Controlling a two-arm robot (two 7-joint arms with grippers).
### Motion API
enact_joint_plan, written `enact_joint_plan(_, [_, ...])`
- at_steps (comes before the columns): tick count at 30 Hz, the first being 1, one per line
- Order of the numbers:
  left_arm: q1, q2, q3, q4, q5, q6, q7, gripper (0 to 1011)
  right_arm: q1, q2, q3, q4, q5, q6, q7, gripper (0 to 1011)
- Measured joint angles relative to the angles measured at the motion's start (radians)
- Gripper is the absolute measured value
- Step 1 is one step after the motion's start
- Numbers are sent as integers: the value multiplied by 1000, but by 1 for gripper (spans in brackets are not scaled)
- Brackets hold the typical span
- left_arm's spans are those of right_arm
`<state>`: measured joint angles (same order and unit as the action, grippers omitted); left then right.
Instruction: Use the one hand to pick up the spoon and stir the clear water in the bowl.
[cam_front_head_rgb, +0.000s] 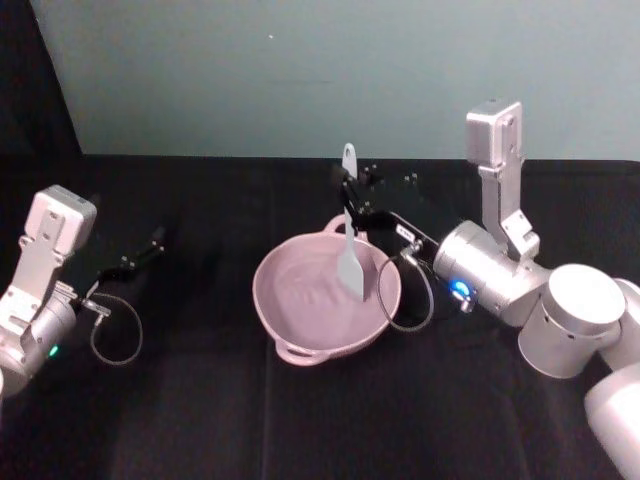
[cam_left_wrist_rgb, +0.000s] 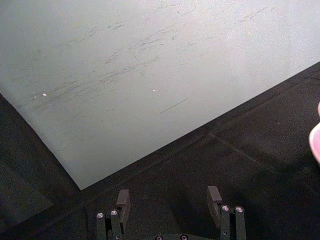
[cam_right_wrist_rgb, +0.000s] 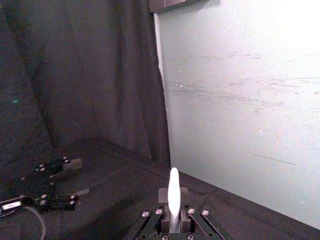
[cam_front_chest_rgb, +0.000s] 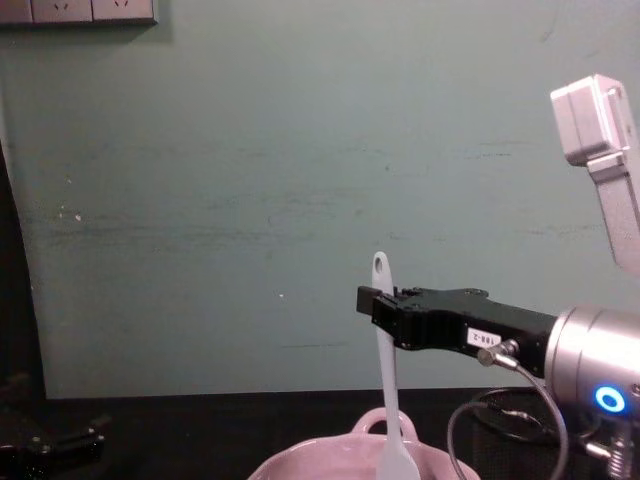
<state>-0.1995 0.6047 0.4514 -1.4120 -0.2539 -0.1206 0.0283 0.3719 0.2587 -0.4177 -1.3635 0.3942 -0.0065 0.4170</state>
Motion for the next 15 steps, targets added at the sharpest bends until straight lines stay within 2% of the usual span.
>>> enact_joint_plan(8, [0, 0, 0, 0, 0, 0, 0, 1011, -51, 16, -16, -61, 2, 0, 13, 114])
enact_joint_plan(15, [0, 0, 0, 0, 0, 0, 0, 1011, -56, -2, -56, -71, 0, 0, 27, 116])
